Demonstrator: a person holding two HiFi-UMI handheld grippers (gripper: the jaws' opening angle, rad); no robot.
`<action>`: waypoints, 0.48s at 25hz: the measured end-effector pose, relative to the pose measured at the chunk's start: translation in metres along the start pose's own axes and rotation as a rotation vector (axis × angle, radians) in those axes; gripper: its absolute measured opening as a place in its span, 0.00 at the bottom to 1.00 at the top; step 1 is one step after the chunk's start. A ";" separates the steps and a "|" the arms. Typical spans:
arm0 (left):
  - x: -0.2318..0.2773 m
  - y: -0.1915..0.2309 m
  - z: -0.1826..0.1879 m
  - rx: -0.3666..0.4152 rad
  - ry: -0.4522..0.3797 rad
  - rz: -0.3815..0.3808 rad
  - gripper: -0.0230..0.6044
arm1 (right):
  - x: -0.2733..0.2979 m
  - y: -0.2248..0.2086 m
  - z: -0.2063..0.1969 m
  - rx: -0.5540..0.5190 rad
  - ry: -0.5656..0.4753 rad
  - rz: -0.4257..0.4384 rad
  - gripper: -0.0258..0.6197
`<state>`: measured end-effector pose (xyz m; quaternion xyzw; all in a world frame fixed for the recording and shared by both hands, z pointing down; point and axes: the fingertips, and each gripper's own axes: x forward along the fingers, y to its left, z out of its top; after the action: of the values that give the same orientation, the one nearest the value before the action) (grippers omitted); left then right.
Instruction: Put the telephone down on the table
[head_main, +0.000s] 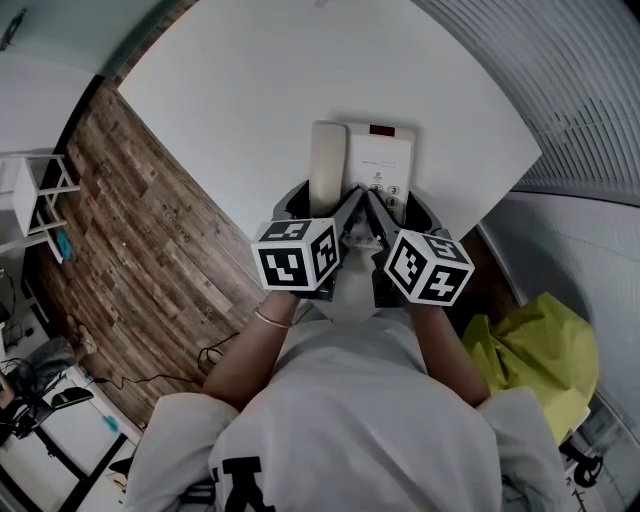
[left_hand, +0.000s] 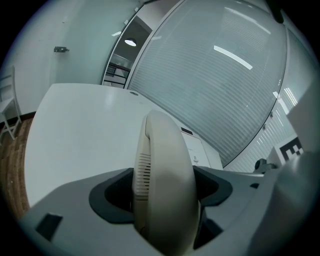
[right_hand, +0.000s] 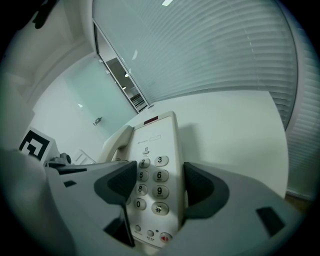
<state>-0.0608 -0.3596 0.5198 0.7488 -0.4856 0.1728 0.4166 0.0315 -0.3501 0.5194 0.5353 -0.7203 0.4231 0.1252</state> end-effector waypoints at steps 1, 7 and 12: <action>0.000 0.000 0.000 0.001 0.002 0.000 0.61 | 0.000 0.000 0.000 -0.001 -0.002 0.000 0.51; 0.002 0.000 -0.001 -0.004 0.010 0.010 0.61 | 0.001 -0.001 0.000 -0.012 -0.001 0.006 0.51; 0.002 0.000 0.000 0.006 0.002 0.010 0.60 | 0.001 -0.002 0.000 -0.018 -0.017 0.009 0.51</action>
<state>-0.0597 -0.3605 0.5213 0.7475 -0.4883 0.1769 0.4141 0.0324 -0.3510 0.5207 0.5344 -0.7274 0.4127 0.1219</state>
